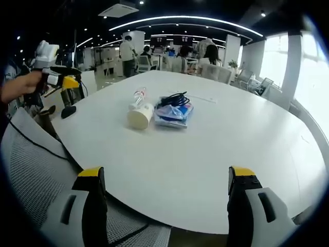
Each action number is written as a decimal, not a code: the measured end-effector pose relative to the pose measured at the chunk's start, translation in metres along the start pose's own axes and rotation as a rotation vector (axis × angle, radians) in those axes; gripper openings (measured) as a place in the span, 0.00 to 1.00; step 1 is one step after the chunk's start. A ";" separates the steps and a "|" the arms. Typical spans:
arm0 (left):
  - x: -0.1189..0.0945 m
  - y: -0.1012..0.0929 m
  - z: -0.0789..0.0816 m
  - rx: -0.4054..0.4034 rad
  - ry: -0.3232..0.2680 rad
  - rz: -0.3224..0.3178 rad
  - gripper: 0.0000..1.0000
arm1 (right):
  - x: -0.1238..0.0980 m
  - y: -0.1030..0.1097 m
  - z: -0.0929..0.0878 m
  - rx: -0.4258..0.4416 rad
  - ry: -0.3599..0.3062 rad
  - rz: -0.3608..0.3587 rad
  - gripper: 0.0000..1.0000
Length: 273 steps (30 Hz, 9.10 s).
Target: Arrange the tabletop items into an orderly group along one side of the table until the central work area is clear of visible clutter.
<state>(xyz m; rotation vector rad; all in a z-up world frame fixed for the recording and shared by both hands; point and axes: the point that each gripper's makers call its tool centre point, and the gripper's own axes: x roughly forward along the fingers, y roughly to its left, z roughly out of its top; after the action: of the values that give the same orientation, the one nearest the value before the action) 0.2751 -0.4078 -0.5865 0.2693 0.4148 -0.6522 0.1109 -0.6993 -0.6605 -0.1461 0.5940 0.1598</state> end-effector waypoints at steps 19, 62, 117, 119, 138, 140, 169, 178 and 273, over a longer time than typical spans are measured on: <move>0.048 0.006 0.019 -0.068 -0.016 0.032 0.90 | -0.001 -0.003 -0.001 0.003 0.002 -0.011 0.98; 0.149 0.001 0.004 -0.155 0.118 -0.012 0.78 | 0.002 -0.007 -0.005 0.010 0.031 -0.013 0.94; 0.253 0.014 -0.030 -0.324 0.364 -0.005 0.62 | 0.004 -0.013 -0.012 0.018 0.077 -0.021 0.86; 0.257 0.015 -0.032 -0.315 0.375 -0.007 0.62 | 0.004 -0.014 -0.013 0.021 0.078 -0.021 0.86; 0.272 0.033 -0.040 -0.256 0.428 -0.030 0.56 | 0.006 -0.018 -0.011 0.025 0.094 -0.040 0.83; 0.271 0.035 -0.042 -0.256 0.435 -0.029 0.56 | 0.006 -0.018 -0.010 0.023 0.095 -0.040 0.83; 0.268 0.033 -0.063 -0.177 0.438 -0.022 0.46 | 0.007 -0.022 -0.010 0.001 0.105 -0.050 0.77; 0.266 0.033 -0.050 -0.235 0.407 -0.041 0.39 | 0.006 -0.021 -0.010 0.002 0.098 -0.050 0.78; 0.118 -0.014 -0.098 0.201 0.825 -0.432 0.34 | 0.053 0.067 0.085 -0.425 -0.158 0.180 0.95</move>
<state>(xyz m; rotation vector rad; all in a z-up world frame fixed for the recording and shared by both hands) 0.3224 -0.4451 -0.7282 0.6547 1.2236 -0.9965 0.1876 -0.6124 -0.6271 -0.4872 0.4086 0.4680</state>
